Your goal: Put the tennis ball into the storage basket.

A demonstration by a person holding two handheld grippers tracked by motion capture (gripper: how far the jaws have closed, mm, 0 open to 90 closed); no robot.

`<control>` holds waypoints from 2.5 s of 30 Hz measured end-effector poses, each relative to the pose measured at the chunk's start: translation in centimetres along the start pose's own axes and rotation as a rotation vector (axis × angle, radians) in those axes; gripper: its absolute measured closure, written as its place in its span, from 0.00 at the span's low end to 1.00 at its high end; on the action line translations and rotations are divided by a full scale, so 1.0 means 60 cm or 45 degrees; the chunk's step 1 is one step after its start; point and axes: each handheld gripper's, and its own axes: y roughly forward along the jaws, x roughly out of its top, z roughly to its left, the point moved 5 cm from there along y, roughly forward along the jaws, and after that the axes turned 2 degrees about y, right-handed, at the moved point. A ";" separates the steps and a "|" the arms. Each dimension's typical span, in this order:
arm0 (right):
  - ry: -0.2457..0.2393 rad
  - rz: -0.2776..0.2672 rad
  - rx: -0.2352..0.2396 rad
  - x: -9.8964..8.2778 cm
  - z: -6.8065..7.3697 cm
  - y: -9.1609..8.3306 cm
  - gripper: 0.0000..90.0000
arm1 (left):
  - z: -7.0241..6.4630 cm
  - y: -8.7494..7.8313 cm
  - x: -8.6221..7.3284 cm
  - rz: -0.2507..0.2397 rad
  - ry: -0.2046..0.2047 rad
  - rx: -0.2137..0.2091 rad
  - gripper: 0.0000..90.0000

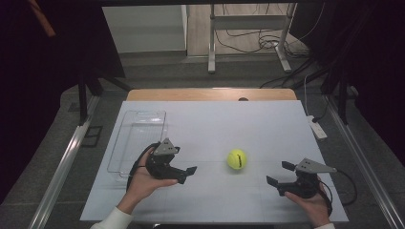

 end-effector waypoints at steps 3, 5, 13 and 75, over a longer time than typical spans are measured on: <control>0.000 0.000 0.000 0.000 0.000 0.000 0.12 | -0.002 0.003 0.005 0.000 0.007 -0.008 0.09; 0.000 0.001 0.000 0.000 0.000 0.000 0.12 | -0.004 0.005 0.008 0.004 0.015 -0.013 0.09; 0.002 0.002 -0.001 -0.001 -0.001 0.000 0.12 | -0.009 0.013 0.019 0.010 0.033 -0.030 0.09; 0.000 0.014 -0.005 -0.003 -0.003 0.004 0.12 | -0.026 0.077 0.067 0.045 0.097 -0.102 0.07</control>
